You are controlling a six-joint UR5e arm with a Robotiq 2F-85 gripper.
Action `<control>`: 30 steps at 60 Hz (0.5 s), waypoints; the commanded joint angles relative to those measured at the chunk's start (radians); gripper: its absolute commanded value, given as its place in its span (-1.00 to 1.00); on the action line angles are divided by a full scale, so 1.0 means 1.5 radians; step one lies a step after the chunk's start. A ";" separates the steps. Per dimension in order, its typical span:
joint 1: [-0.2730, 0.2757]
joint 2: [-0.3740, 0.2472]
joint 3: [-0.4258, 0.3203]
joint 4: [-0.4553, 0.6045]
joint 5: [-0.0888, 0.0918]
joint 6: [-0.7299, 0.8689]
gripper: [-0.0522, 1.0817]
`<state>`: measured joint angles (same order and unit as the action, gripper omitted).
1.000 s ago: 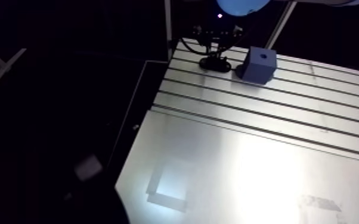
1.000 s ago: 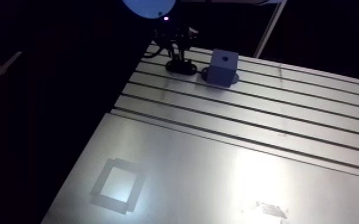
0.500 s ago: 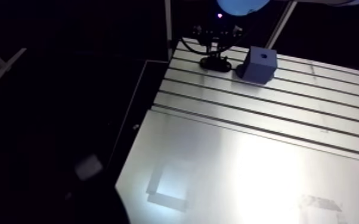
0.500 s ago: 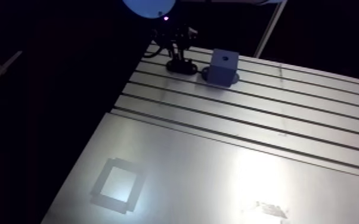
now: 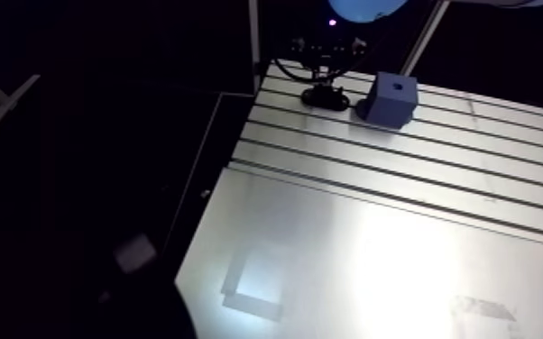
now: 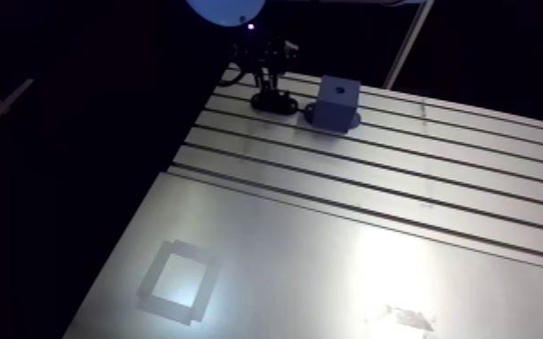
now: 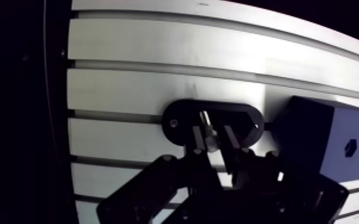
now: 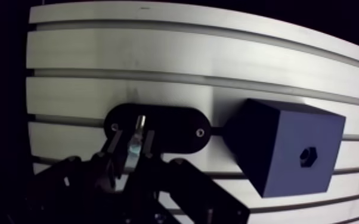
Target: Pick up the M10 bolt and insert it into the hex recess until seated.
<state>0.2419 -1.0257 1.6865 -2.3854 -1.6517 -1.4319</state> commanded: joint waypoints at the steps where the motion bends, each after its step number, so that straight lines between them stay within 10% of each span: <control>1: -0.002 -0.009 -0.002 0.000 0.000 0.000 0.46; 30: -0.004 -0.048 -0.004 0.011 0.000 -0.002 0.55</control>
<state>0.2386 -1.0686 1.6817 -2.3784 -1.6520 -1.4327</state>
